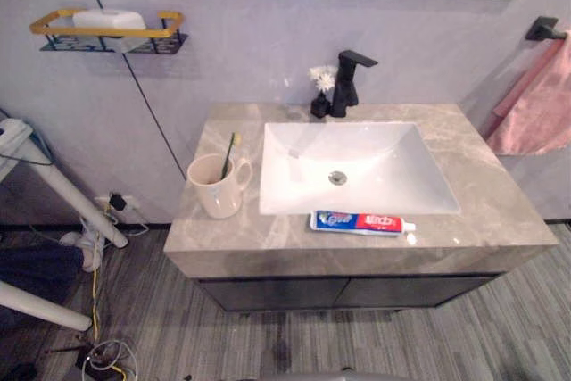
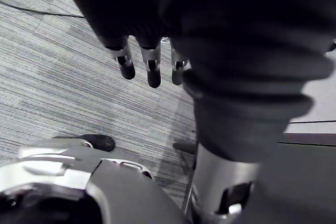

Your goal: Organize washtable

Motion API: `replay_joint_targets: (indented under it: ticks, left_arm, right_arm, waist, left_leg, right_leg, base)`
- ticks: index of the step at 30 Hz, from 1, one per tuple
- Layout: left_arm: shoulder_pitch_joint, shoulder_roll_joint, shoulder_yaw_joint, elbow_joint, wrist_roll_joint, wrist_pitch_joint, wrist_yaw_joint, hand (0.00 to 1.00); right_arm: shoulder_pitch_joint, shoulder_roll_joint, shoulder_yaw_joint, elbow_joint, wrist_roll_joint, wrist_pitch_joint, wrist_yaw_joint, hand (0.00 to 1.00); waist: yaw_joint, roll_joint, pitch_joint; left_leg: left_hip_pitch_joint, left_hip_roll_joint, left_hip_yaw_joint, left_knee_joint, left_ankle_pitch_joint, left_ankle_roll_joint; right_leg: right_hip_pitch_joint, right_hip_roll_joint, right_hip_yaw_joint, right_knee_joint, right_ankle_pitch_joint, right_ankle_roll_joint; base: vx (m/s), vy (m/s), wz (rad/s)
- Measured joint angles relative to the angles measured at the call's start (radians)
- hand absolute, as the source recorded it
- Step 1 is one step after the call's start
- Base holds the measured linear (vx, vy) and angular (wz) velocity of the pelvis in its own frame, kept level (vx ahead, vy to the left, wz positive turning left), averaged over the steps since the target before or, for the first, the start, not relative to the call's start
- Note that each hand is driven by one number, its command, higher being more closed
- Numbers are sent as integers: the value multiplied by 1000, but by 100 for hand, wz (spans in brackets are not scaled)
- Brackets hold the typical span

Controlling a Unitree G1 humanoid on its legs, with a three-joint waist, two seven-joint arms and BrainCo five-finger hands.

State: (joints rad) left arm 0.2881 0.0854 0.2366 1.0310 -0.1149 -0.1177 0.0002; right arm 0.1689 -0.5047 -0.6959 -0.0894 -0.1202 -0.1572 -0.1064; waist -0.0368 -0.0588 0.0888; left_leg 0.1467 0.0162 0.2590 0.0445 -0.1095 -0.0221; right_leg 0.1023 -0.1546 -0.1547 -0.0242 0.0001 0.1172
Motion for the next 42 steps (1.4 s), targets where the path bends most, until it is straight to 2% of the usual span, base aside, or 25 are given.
replay_joint_targets:
  ticks: [2, 4, 8, 10, 14, 17, 23, 31, 42]
  left_arm:
    - [0, 3, -6, 0, 0, -1, 0, 0]
    - [0, 14, -29, -1, 0, -4, -1, 0]
    - [-2, 24, -51, -11, 0, -20, -3, 0]
    - [-3, 27, -66, -10, 0, -23, -2, 0]
    - [-3, 40, -99, -8, 0, -24, -12, 0]
    - [-3, 50, -124, 0, 0, -24, -22, 0]
    - [-6, 60, -130, 1, 0, -25, -24, 0]
    - [-30, 76, -155, 19, 0, -24, -42, 0]
    - [-35, 79, -168, 19, -2, -24, -42, 0]
  right_arm:
    - [-1, -28, 54, -23, 0, -15, 7, 0]
    - [-6, -82, 184, -59, 1, -37, 34, 0]
    - [-13, -185, 417, -113, 2, -83, 142, 0]
    - [-32, -220, 484, -112, 34, -98, 185, 0]
    - [-83, -287, 606, -106, 82, -104, 260, 0]
    - [-124, -305, 697, -77, 93, -102, 292, 0]
    - [-172, -314, 817, -40, 66, -97, 311, 0]
    - [-192, -331, 886, -2, 7, -82, 328, 0]
    - [-212, -330, 902, 85, -171, -60, 325, 0]
  waist:
    - [-1, -2, -2]
    - [2, -11, -7]
    - [30, -21, -12]
    - [44, -22, -11]
    - [52, -22, -11]
    - [55, -23, -9]
    - [63, -32, 10]
    - [79, -37, 31]
    - [79, -34, 48]
  left_leg:
    - [0, -2, -1, 0, 0, 1]
    - [0, -4, -2, 2, -1, 2]
    - [-12, -6, -14, 8, -1, 2]
    - [-15, -8, -18, 8, -1, 2]
    - [-36, -14, -43, 13, 0, 3]
    - [-49, -16, -63, 28, -6, 12]
    - [-52, -17, -72, 30, -7, 14]
    - [-64, -20, -92, 38, -7, 14]
    - [-65, -21, -98, 40, -7, 14]
  right_leg:
    - [0, -3, 0, 0, 1, 2]
    - [0, -5, 0, 0, 3, 4]
    - [-2, -7, -8, 0, 5, 4]
    - [-3, -9, -11, -1, 5, 4]
    - [-5, -14, -37, -7, 8, 8]
    - [-4, -15, -44, -10, 8, 8]
    - [-2, -17, -54, -11, 8, 8]
    - [-1, -19, -72, -12, 9, 7]
    - [0, -20, -76, -12, 9, 7]
  base:
    - [0, 0, 0]
    - [0, 0, 0]
    - [-14, 7, 8]
    - [3, 6, 6]
    - [23, 2, 16]
    - [29, 1, 9]
    - [-2, -3, 4]
    - [-15, -5, 6]
    - [-4, -1, 0]
